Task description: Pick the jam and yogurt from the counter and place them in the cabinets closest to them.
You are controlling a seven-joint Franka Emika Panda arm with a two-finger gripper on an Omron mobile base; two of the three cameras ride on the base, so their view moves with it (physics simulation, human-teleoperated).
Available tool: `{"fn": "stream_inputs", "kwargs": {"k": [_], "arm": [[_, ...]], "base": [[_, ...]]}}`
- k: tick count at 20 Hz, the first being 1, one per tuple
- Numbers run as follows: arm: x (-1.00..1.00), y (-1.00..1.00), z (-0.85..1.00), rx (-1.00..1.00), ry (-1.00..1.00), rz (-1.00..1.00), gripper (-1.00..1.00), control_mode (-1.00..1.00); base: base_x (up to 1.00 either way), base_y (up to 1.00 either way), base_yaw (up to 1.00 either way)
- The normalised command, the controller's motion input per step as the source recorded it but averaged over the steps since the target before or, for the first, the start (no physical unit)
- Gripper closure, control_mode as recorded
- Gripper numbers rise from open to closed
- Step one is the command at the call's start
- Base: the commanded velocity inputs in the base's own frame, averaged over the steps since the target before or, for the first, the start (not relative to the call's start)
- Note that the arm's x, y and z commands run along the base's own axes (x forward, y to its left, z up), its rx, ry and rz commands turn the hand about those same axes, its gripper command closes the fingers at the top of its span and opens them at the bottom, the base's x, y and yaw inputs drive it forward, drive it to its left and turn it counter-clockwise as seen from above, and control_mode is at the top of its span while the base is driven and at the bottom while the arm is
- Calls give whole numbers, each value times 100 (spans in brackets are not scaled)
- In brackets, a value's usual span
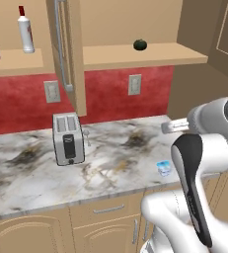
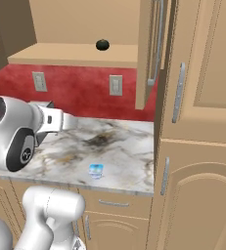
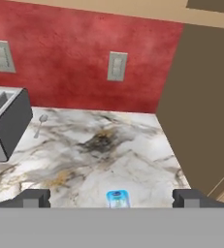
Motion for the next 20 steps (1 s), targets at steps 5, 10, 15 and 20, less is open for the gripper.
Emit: {"fn": "stream_inputs", "kwargs": {"k": [5, 10, 15, 20], "arm": [[10, 0, -27, 0, 6, 0, -100, -100], [8, 0, -24, 0, 6, 0, -100, -100], [6, -9, -27, 0, 6, 0, -100, -100], [4, -9, -29, -1, 9, 1, -100, -100]], "base": [[0, 0, 0], [0, 0, 0], [0, 0, 0], [0, 0, 0]]}}
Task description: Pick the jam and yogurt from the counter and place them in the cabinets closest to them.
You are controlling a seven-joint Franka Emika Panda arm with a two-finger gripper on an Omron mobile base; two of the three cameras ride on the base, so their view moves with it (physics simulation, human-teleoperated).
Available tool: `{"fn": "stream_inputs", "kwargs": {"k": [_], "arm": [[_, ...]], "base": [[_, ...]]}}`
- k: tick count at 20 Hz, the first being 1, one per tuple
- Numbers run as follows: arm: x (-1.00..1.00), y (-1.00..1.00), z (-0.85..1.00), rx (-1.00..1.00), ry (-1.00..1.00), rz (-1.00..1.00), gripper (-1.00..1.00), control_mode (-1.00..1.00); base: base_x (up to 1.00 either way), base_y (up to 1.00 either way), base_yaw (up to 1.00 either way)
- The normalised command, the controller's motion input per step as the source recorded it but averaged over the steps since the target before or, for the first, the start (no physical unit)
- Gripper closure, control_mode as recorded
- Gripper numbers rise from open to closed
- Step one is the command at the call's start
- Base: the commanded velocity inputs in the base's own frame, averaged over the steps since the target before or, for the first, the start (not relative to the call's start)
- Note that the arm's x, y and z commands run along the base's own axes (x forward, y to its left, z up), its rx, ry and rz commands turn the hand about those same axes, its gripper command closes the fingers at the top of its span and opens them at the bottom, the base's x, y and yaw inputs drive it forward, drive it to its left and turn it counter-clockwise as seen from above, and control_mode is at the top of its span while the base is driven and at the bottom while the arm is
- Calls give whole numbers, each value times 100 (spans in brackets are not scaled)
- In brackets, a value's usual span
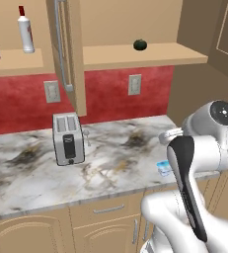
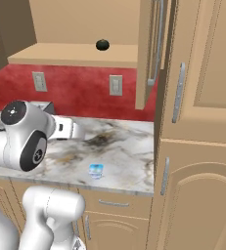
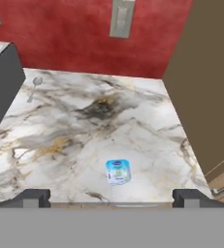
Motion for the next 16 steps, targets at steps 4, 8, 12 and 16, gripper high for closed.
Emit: {"fn": "stream_inputs", "kwargs": {"k": [4, 8, 12, 16], "arm": [[3, -11, -28, -1, 7, 1, -100, -100], [6, -8, -28, -1, 8, 1, -100, -100], [9, -3, -29, -2, 8, 1, -100, -100], [15, 0, -31, -3, 7, 0, -100, -100]], "base": [[0, 0, 0], [0, 0, 0], [0, 0, 0], [0, 0, 0]]}}
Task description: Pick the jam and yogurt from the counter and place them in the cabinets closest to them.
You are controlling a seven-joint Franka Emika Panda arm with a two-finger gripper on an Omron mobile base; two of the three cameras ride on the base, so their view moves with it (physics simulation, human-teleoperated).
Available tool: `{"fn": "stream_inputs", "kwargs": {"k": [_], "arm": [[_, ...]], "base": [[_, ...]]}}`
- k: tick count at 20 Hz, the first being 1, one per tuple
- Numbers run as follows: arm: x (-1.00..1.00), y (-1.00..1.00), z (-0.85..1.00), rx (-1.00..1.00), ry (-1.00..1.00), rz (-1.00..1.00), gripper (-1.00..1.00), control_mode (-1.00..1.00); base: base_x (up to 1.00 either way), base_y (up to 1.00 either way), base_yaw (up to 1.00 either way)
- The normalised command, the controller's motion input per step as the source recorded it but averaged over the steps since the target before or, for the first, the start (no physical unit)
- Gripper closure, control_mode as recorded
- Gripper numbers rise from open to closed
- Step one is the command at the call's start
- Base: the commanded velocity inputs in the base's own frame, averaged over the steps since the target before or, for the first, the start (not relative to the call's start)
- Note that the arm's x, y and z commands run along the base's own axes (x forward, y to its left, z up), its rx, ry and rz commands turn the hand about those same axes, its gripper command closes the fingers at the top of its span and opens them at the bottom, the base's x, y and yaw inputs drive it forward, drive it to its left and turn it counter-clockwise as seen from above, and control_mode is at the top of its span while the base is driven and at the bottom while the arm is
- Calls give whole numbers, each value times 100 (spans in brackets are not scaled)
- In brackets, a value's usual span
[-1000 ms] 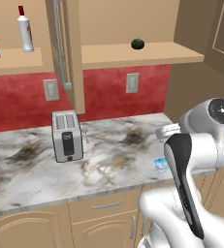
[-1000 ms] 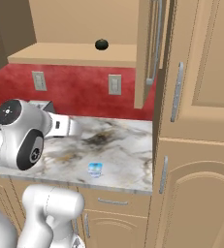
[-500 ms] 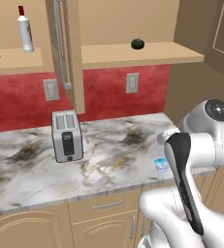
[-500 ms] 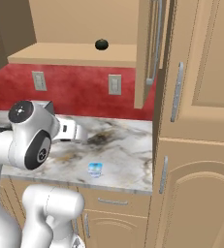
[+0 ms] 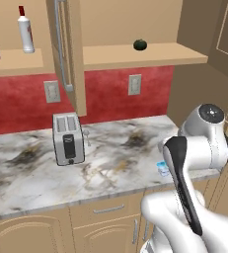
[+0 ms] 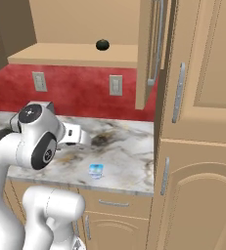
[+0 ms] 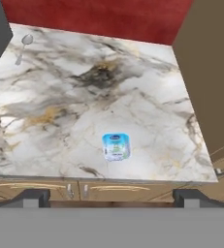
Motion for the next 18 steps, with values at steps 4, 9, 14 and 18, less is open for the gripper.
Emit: {"fn": "stream_inputs", "kwargs": {"k": [4, 9, 14, 18], "arm": [[15, 0, -33, -3, 7, 0, -100, -100], [16, 0, -32, -2, 7, 0, -100, -100], [23, 0, -31, -1, 6, 0, -100, -100], [28, 0, -32, -1, 7, 1, -100, -100]], "base": [[0, 0, 0], [0, 0, 0], [0, 0, 0], [0, 0, 0]]}}
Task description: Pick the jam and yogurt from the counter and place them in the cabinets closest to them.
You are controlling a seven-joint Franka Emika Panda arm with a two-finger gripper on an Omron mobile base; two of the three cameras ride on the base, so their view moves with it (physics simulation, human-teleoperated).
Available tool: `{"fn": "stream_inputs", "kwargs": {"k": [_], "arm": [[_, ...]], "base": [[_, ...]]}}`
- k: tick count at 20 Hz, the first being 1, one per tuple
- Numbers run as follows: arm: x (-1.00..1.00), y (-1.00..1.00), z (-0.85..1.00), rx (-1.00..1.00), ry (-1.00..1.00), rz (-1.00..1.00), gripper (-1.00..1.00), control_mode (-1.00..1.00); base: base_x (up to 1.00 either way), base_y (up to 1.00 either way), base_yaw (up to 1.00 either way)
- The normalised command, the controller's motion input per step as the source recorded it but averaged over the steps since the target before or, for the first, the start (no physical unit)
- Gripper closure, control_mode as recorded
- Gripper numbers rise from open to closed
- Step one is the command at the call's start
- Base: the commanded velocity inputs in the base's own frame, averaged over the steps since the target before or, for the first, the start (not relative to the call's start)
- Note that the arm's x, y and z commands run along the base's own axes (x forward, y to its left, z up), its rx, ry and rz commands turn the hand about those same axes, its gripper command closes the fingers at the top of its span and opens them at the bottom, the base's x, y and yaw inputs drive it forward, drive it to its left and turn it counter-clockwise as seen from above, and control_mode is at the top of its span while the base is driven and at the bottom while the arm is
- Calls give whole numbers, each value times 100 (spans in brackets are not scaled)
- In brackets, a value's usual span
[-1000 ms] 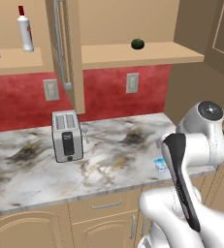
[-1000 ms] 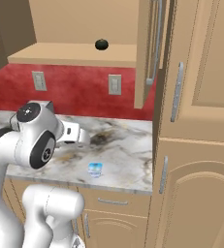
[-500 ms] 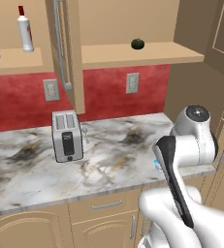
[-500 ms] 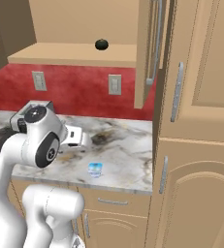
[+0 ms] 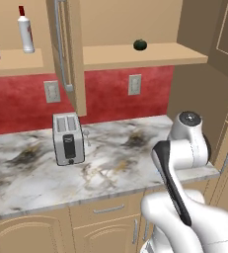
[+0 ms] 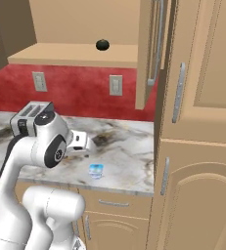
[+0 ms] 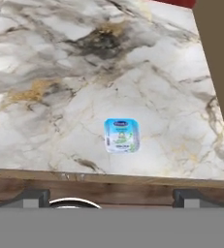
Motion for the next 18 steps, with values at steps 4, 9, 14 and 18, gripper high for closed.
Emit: {"fn": "stream_inputs", "kwargs": {"k": [4, 9, 14, 18], "arm": [[30, -1, -30, 0, 6, 2, -100, -100], [31, -11, -28, 0, 4, 3, -100, -100], [28, -26, -24, 0, 2, 7, -100, -100], [23, -18, -22, 0, 2, 6, -100, -100]], "base": [[0, 0, 0], [0, 0, 0], [0, 0, 0], [0, 0, 0]]}}
